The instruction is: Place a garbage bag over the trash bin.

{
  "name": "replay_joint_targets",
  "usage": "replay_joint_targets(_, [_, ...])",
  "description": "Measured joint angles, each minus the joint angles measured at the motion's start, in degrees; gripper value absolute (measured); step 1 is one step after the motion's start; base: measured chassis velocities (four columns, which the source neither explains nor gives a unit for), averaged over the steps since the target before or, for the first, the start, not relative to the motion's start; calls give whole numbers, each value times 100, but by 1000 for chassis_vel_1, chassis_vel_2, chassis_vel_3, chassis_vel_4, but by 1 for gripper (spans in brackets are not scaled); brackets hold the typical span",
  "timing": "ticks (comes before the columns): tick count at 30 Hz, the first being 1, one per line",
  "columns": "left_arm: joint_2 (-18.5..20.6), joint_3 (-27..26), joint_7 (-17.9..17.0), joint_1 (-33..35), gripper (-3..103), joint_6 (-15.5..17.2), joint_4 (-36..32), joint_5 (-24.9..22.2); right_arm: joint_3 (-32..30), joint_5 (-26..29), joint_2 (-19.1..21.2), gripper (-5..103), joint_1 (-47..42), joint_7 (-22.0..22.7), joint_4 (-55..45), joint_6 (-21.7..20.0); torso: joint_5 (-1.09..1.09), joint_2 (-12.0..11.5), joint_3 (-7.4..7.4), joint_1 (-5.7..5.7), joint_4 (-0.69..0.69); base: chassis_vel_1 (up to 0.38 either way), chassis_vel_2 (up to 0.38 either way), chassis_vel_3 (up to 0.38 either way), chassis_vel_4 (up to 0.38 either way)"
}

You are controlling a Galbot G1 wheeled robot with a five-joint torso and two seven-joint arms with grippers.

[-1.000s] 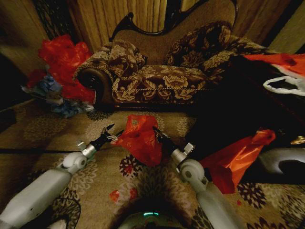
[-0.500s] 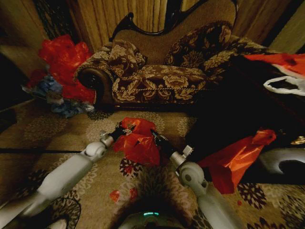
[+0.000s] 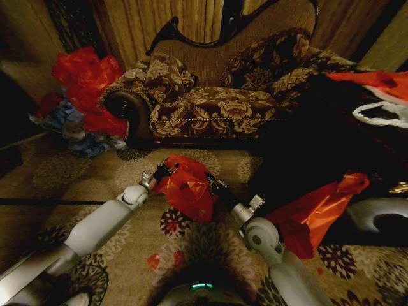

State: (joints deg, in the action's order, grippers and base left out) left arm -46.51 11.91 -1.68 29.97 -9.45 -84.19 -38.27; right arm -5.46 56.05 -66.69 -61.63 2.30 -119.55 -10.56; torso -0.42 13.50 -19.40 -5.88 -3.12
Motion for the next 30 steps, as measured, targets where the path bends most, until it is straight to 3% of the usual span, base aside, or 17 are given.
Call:
replay_joint_targets(3, [-33,33,-195,-90,36,34,-123,-216,15,9,1,0,12,1,-13,-2,1,0,0,0,0,0,0,0,0])
replay_joint_targets(5, [-90,66,-578,-231,28,139,-287,-619,22,60,-5,0,65,8,-42,-12,1,0,0,0,0,0,0,0,0])
replay_joint_targets(8, [-119,77,-800,-310,24,199,-378,-854,19,84,-9,0,98,9,-47,-13,0,0,0,0,1,0,0,0,0])
replay_joint_targets(10, [-170,85,-1100,-430,16,279,-481,-1135,-13,124,-20,0,175,1,-44,-8,1,0,0,0,0,0,0,0,0])
replay_joint_targets(13, [-199,89,-1204,-507,12,309,-488,-1224,-74,143,-24,0,211,-8,-34,-6,1,0,0,0,1,0,0,0,0])
replay_joint_targets(14, [-225,119,-1249,-563,5,349,-488,-1320,-184,157,-22,3,221,-23,-39,0,2,0,0,0,1,0,0,0,0])
replay_joint_targets(15, [-237,145,-1259,-572,5,373,-484,-1375,-268,159,-16,3,204,-39,-59,6,1,0,0,0,1,0,0,0,0])
replay_joint_targets(17, [-248,164,-1262,-555,2,400,-477,-1428,-389,159,0,7,138,-60,-114,27,0,0,0,0,0,0,0,0,0])
replay_joint_targets(24, [-411,234,-1176,-378,0,460,-372,-1552,-949,-34,205,40,-1052,-211,-471,255,2,0,0,0,-2,0,0,0,0])
replay_joint_targets(27, [-474,258,-1191,-385,0,467,-301,-1561,-990,-59,193,45,-1309,-110,-644,214,1,0,1,0,-1,0,0,0,0])
replay_joint_targets(29, [-588,291,-1291,-461,0,476,-163,-1581,-999,-147,134,57,-1726,1,-905,34,-1,0,1,1,1,0,0,0,0])
replay_joint_targets(30, [-629,298,-1344,-522,0,489,-101,-1615,-997,-192,124,57,-1902,16,-945,-71,0,0,1,0,0,0,0,0,0])
